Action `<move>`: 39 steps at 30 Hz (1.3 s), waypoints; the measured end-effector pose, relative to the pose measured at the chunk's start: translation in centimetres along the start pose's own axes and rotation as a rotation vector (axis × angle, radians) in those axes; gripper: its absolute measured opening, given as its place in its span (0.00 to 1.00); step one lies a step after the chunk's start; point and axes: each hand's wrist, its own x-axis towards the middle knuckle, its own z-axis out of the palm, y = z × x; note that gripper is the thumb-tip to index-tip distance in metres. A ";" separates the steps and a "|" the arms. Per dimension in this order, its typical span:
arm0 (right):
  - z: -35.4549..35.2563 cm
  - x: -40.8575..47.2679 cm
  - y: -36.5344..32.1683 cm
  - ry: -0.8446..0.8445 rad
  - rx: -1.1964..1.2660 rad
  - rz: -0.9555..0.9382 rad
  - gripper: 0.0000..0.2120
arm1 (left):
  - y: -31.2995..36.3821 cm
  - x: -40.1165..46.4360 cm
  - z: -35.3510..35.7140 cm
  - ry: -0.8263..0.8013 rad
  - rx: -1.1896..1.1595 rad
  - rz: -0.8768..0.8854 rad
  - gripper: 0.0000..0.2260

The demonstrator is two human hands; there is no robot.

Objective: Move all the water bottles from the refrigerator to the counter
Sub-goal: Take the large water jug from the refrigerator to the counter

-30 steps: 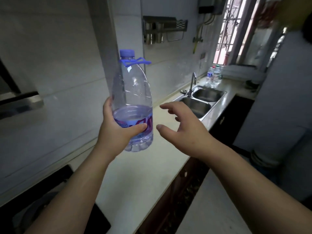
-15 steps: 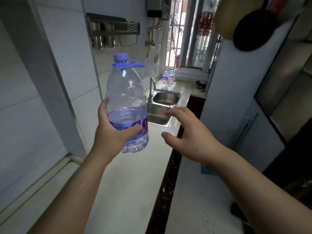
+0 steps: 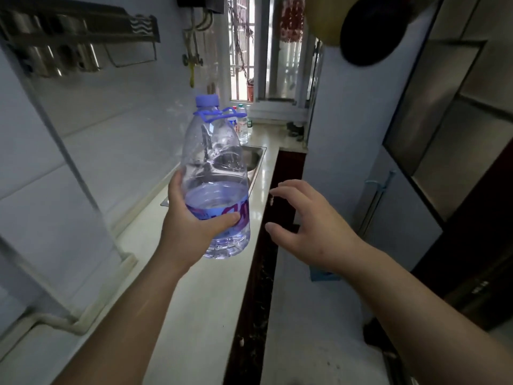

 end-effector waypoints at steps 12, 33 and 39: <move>-4.4 9.9 18.9 -0.005 -0.034 0.020 0.29 | -1.6 13.9 16.7 0.000 0.066 -0.003 0.50; -4.0 29.0 37.6 -0.031 0.036 -0.005 0.28 | -8.7 34.4 30.0 0.017 0.084 0.001 0.49; -0.2 38.3 43.6 -0.078 0.062 0.055 0.26 | -14.9 45.1 31.9 0.031 0.068 -0.023 0.51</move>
